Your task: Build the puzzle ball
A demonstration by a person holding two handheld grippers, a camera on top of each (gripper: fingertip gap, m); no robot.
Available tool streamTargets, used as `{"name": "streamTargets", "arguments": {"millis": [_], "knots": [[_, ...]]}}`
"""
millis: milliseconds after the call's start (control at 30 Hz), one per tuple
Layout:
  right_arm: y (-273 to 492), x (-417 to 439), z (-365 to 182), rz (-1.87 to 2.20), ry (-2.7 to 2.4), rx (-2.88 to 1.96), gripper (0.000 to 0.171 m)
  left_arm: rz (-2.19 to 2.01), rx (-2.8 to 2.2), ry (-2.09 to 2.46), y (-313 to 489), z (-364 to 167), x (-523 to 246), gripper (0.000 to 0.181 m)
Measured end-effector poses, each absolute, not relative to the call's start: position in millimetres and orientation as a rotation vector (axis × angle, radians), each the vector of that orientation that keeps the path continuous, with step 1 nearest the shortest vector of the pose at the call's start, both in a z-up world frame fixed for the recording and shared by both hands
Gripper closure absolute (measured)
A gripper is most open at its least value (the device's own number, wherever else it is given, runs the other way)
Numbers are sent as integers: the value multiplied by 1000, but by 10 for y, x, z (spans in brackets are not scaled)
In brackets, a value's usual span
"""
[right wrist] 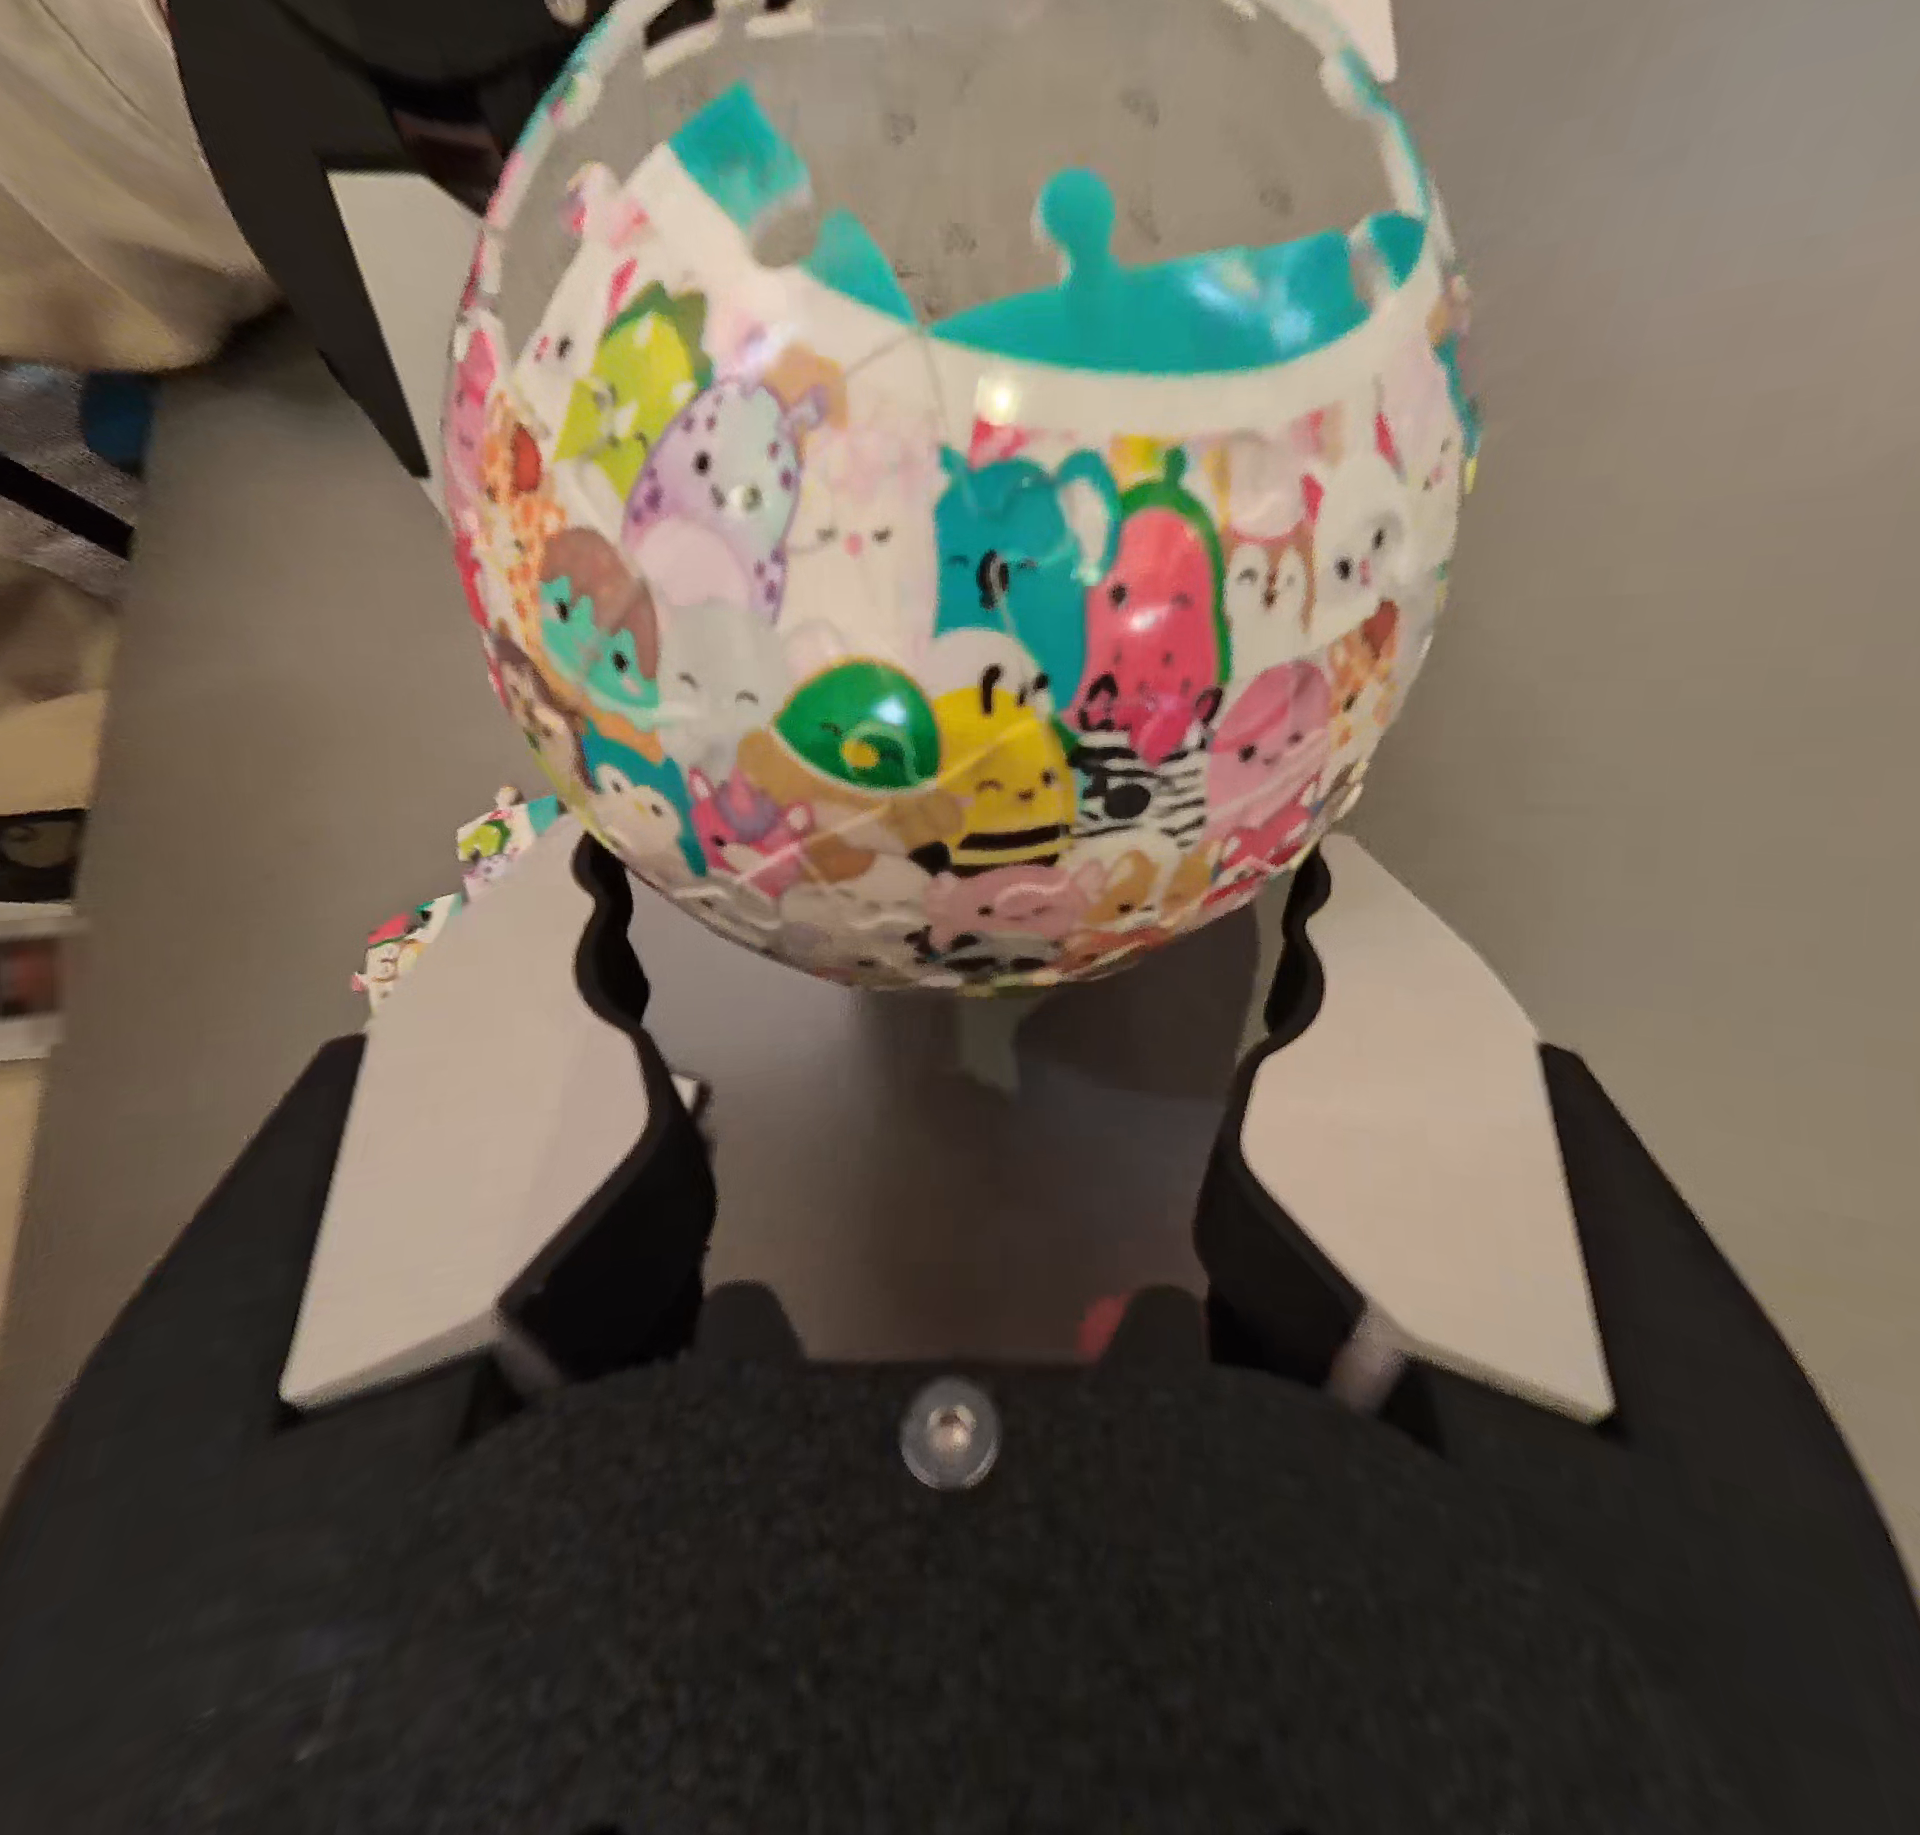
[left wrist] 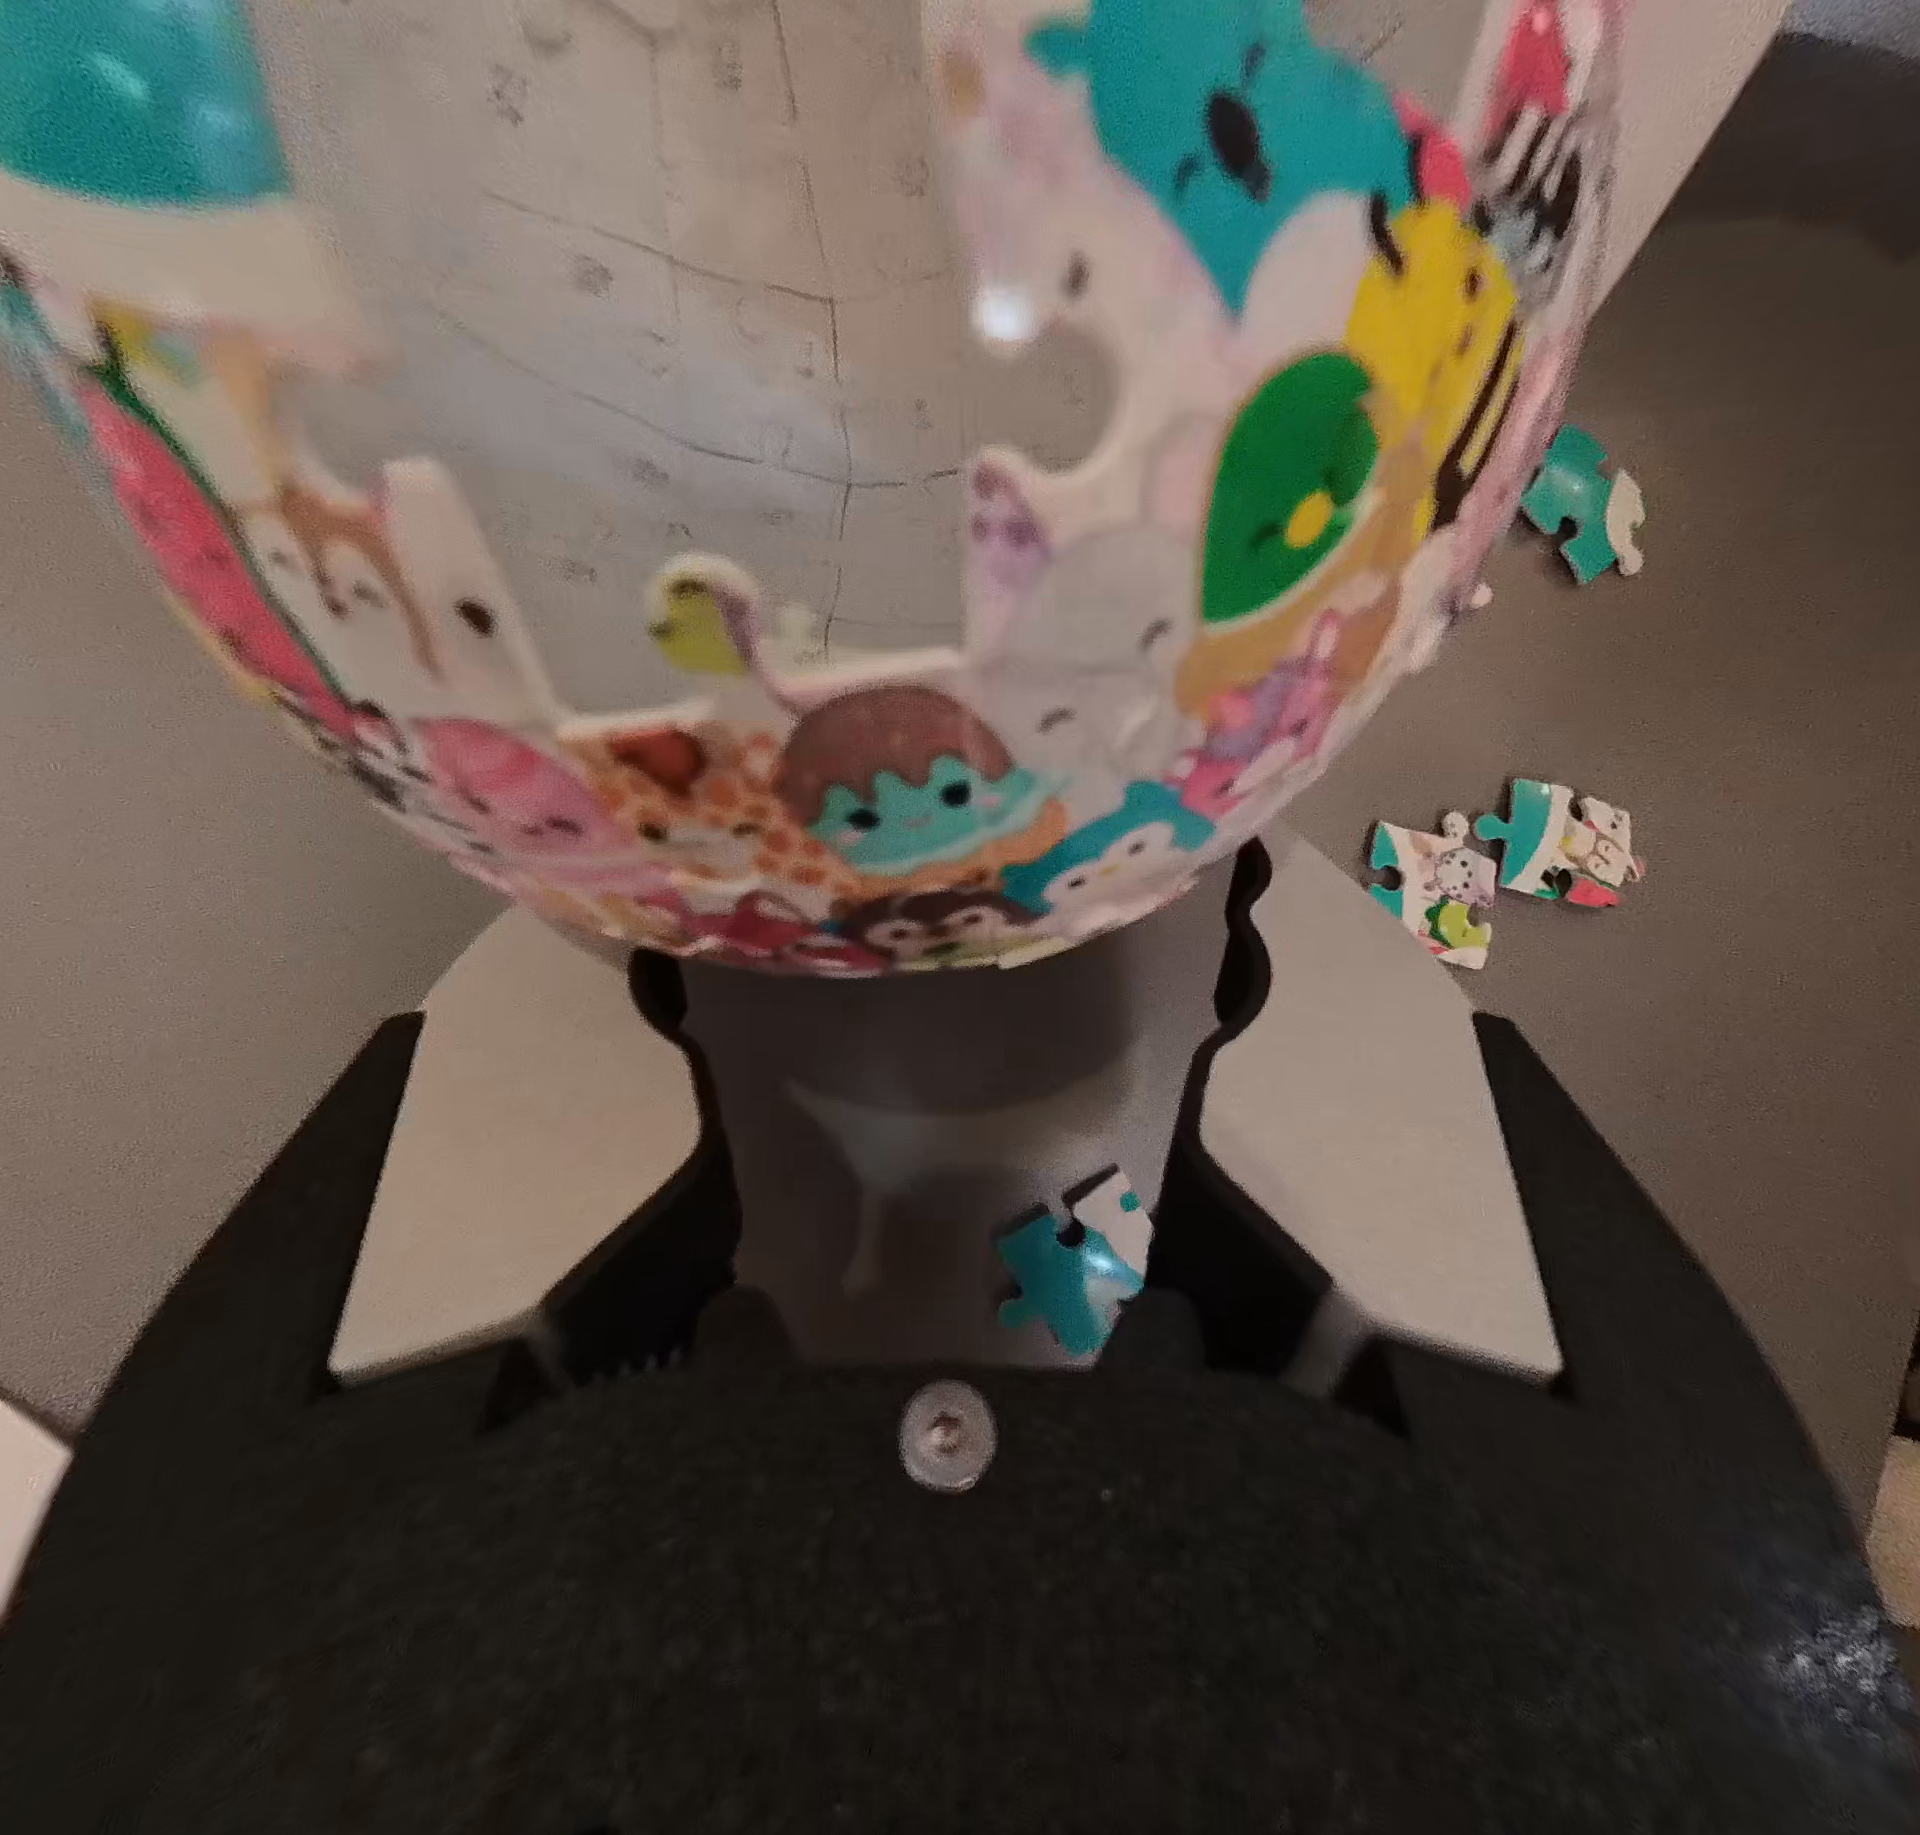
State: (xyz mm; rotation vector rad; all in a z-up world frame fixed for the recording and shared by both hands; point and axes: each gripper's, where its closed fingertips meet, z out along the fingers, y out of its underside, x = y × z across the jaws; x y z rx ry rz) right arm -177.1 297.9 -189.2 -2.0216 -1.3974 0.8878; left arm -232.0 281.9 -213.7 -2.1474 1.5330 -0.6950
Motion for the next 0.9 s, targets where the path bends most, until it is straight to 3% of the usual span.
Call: {"name": "streamTargets", "arguments": {"millis": [233, 333, 467, 600, 900], "knots": [[2987, -1732, -1908, 826, -1442, -1953, 53, -785, -2159, 1439, 2848, -2098, -2311, 77], [2951, -1727, -1851, 898, -1409, -1966, 52, -951, -2211, 1386, 2777, -2053, -2326, 66], [2923, -1742, -1777, 1156, -1298, -2043, 50, -1255, -2226, 1305, 2679, -1922, -2296, 76], [3006, -1782, -1738, 1343, -1183, -2084, 59, -1286, -2245, 1262, 2763, -1906, -2282, 83], [3135, -1766, -1872, 874, -1395, -1903, 59, -943, -2158, 1283, 2998, -1903, -2283, 79]]}}
